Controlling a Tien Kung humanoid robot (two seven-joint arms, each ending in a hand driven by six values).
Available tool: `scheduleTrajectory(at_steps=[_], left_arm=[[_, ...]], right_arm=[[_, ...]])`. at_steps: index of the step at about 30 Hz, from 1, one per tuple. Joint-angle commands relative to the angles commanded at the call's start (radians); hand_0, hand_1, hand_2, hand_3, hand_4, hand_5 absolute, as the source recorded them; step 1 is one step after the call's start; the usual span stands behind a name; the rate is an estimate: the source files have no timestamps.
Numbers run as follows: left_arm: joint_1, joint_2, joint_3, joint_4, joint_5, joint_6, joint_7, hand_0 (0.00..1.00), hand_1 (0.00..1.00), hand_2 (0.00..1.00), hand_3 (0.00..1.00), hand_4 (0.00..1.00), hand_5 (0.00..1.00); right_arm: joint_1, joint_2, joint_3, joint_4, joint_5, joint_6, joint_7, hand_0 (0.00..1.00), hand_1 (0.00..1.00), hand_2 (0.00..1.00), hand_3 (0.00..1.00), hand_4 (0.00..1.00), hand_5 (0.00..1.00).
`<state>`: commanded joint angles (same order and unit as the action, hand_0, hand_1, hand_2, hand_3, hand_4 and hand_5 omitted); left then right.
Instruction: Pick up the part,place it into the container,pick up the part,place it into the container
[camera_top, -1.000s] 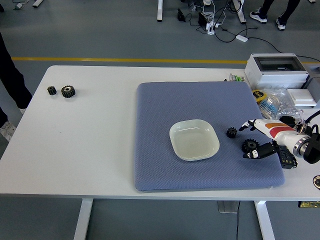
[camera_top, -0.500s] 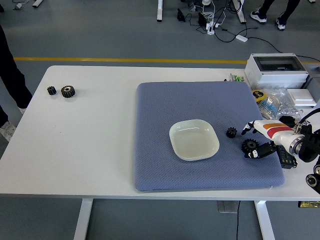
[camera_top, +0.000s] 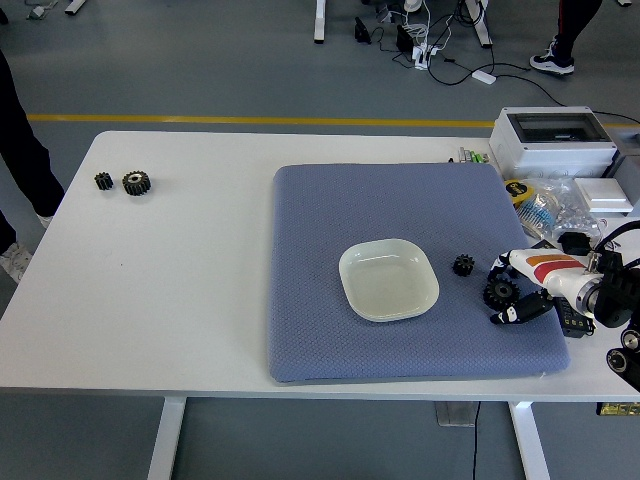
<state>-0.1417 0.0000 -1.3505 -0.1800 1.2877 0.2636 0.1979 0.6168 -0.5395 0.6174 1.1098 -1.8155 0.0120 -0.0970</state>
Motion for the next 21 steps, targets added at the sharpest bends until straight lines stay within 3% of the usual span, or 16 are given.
scheduleTrajectory(at_steps=[4,5,10,11,21], left_arm=[[0.0,0.0,0.0,0.0,0.0,0.0,0.0,0.68,0.647,0.667,0.576,0.674,0.634],[-0.001,0.0,0.0,0.0,0.0,0.0,0.0,0.68,0.646,0.667,0.576,0.674,0.635],[-0.003,0.0,0.0,0.0,0.002,-0.001,0.0,0.68,0.646,0.667,0.576,0.674,0.635],[-0.003,0.0,0.0,0.0,0.004,0.0,0.001,0.678,0.645,0.665,0.576,0.674,0.634],[-0.003,0.0,0.0,0.0,0.008,-0.001,0.002,0.679,0.646,0.665,0.576,0.674,0.634]], right_arm=[[0.0,-0.001,-0.001,0.006,-0.001,0.003,-0.004,0.67,0.671,0.728,0.643,0.998,0.278],[-0.001,-0.001,0.0,0.006,0.002,0.003,-0.004,0.598,0.626,0.695,0.572,0.984,0.348],[-0.002,0.003,0.004,0.004,0.006,-0.014,0.003,0.598,0.626,0.695,0.572,0.984,0.348],[-0.001,0.003,0.003,0.005,0.007,-0.016,0.004,0.471,0.546,0.616,0.539,0.917,0.357],[0.007,0.008,0.001,-0.007,0.044,0.007,-0.012,0.427,0.498,0.575,0.531,0.868,0.373]])
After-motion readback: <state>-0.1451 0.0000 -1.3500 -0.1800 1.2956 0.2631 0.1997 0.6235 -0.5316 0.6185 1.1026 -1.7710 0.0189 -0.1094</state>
